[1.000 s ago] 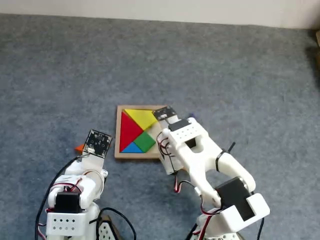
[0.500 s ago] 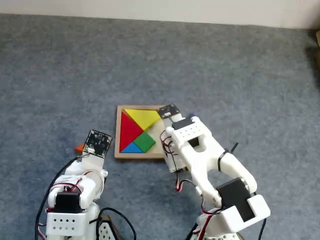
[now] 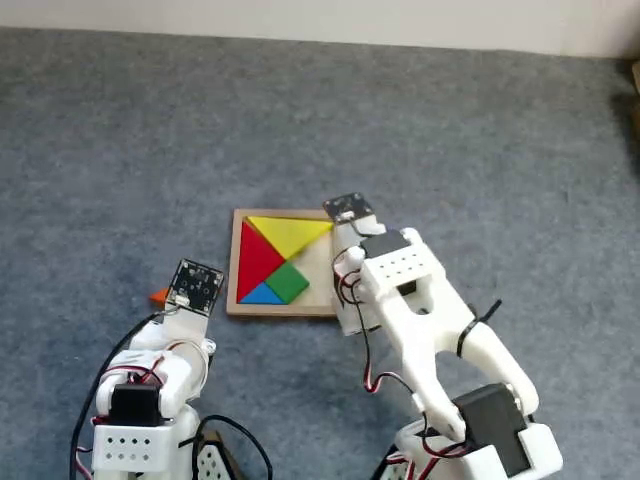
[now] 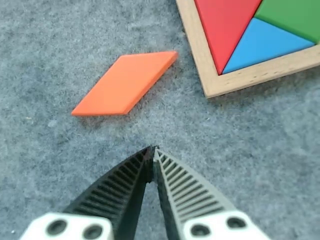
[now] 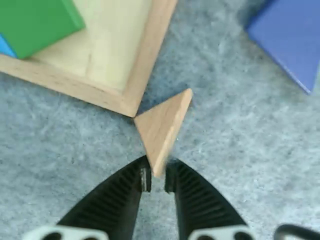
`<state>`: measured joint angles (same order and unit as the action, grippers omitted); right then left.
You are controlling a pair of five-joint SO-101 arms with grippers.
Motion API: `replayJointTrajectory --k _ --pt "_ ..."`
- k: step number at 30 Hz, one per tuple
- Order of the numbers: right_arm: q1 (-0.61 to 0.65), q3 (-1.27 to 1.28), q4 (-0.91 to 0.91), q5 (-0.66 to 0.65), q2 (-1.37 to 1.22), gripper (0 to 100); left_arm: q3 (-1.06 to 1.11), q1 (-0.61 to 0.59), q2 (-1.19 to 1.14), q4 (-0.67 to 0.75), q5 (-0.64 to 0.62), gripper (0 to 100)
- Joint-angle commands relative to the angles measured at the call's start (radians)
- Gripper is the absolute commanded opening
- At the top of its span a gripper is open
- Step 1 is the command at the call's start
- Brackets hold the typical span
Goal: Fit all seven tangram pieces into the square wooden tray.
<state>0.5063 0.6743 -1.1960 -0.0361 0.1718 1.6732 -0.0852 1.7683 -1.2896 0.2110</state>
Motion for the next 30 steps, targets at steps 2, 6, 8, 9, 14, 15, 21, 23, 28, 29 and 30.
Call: replayJointTrajectory --k 2,6,8,9,14,15,21,23,28,29,30 --pt "-0.016 -0.012 -0.012 0.130 0.021 21.0 0.024 0.015 0.048 -0.003 -0.008 3" --pt "-0.012 -0.012 -0.013 0.155 0.013 26.9 0.024 0.015 0.048 -0.003 -0.008 3" --pt "-0.012 -0.012 -0.013 0.155 0.013 26.9 0.024 0.015 0.048 -0.003 -0.008 3" --pt "-0.010 -0.012 -0.013 0.157 0.013 26.9 0.024 0.015 0.048 -0.003 -0.008 3" --pt "0.033 -0.005 -0.018 0.238 0.021 26.9 0.024 0.015 0.048 -0.003 -0.008 3" --pt "0.059 -0.005 -0.038 0.252 0.022 26.9 0.024 0.015 0.048 -0.003 -0.008 3" --pt "0.127 -0.012 -0.065 0.325 0.012 26.9 0.024 0.015 0.048 -0.003 -0.008 3" --pt "0.125 -0.005 -0.030 0.339 0.012 26.9 0.024 0.015 0.048 -0.003 -0.008 3" --pt "0.122 -0.005 0.076 0.374 0.010 26.9 0.024 0.015 0.048 -0.003 -0.008 3" --pt "0.120 -0.005 0.099 0.374 0.008 26.9 0.024 0.015 0.048 -0.003 -0.008 3" --pt "0.114 -0.004 0.119 0.374 0.008 26.9 0.024 0.015 0.048 -0.003 -0.008 3"
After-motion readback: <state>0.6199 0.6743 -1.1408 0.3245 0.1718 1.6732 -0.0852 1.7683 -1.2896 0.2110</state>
